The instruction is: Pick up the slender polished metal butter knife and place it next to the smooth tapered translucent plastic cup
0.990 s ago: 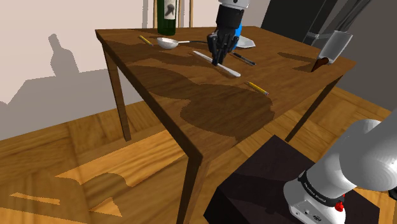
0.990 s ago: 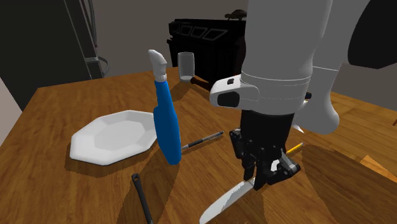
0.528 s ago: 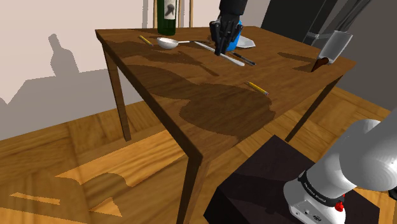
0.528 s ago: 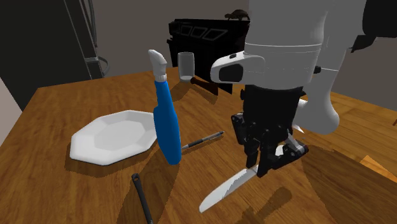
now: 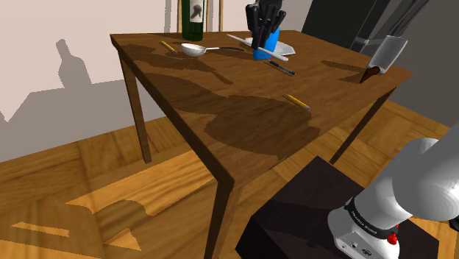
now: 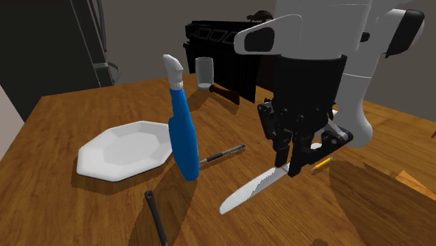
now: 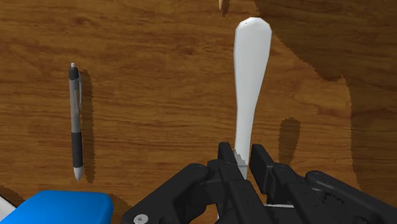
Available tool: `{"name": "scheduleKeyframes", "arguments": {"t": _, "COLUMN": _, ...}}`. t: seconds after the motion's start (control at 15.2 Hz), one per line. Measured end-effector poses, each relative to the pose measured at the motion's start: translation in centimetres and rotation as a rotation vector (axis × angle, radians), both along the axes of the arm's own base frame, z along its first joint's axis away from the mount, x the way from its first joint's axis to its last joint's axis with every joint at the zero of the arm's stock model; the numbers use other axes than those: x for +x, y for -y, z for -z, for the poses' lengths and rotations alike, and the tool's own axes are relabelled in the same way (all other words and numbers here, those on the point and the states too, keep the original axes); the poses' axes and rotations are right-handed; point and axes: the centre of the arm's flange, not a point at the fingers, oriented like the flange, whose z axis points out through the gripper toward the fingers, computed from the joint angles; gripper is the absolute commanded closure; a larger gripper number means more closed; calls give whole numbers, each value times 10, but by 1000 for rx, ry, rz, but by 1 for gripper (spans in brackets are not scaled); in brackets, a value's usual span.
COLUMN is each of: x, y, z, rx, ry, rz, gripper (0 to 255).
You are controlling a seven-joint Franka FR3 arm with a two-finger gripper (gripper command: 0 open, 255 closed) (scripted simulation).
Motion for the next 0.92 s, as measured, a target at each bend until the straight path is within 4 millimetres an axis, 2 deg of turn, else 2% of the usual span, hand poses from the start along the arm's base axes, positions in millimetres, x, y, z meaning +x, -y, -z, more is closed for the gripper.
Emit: {"name": "scheduleKeyframes", "arguments": {"t": 0.92, "x": 2, "y": -1, "z": -73, "rx": 0, "ry": 0, "rz": 0, "gripper": 255}}
